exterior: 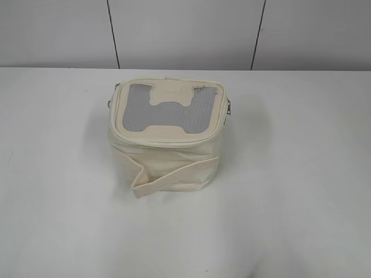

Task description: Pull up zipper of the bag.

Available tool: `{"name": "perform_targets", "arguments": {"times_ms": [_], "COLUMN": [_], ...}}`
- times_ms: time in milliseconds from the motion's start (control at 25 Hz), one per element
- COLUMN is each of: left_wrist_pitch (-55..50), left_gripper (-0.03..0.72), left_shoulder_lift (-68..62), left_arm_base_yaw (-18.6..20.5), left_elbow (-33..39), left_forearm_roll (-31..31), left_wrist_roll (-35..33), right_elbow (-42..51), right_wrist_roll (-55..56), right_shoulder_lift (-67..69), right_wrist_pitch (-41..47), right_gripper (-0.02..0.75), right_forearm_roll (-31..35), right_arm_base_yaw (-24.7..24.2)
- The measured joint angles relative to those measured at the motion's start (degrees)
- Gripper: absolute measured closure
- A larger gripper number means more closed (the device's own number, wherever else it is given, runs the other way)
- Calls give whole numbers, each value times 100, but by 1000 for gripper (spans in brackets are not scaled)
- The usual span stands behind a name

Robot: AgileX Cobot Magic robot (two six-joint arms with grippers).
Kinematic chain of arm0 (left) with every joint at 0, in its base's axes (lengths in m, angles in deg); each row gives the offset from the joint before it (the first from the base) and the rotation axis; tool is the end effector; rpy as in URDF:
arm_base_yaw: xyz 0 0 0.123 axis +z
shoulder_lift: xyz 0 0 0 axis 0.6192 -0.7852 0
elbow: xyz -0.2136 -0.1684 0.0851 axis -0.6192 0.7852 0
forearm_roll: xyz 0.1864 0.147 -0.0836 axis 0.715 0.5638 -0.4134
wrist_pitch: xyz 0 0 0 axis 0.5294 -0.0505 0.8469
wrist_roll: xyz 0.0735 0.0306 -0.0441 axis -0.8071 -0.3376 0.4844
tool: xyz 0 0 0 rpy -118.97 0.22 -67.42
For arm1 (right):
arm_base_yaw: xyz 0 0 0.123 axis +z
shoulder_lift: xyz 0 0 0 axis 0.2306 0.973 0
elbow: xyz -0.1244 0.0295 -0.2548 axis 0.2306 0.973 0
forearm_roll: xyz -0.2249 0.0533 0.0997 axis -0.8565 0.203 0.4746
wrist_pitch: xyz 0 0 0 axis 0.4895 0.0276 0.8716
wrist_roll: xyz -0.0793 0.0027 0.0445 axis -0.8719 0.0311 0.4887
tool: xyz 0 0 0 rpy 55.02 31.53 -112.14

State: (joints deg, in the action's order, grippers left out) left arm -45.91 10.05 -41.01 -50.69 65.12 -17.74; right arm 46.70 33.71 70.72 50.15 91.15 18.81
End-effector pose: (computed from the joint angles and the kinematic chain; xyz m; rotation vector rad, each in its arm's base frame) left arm -0.0110 -0.0041 0.2882 0.1122 1.9892 -0.0607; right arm -0.0077 0.0120 0.2799 -0.2035 2.0063 0.1885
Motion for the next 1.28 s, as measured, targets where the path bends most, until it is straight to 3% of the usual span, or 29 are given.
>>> {"name": "perform_targets", "arguments": {"times_ms": [840, 1080, 1280], "left_wrist_pitch": [0, 0, 0], "left_gripper": [447, 447, 447], "left_shoulder_lift": [0, 0, 0], "left_arm_base_yaw": [0, 0, 0], "left_elbow": [0, 0, 0], "left_forearm_roll": [0, 0, 0], "left_wrist_roll": [0, 0, 0], "right_elbow": [0, 21, -21], "right_wrist_roll": [0, -113, -853], "right_shoulder_lift": [0, 0, 702], "right_wrist_pitch": [0, -56, -196], "right_gripper": [233, 243, 268], "right_forearm_roll": [81, 635, 1874], "right_arm_base_yaw": [0, 0, 0]}}
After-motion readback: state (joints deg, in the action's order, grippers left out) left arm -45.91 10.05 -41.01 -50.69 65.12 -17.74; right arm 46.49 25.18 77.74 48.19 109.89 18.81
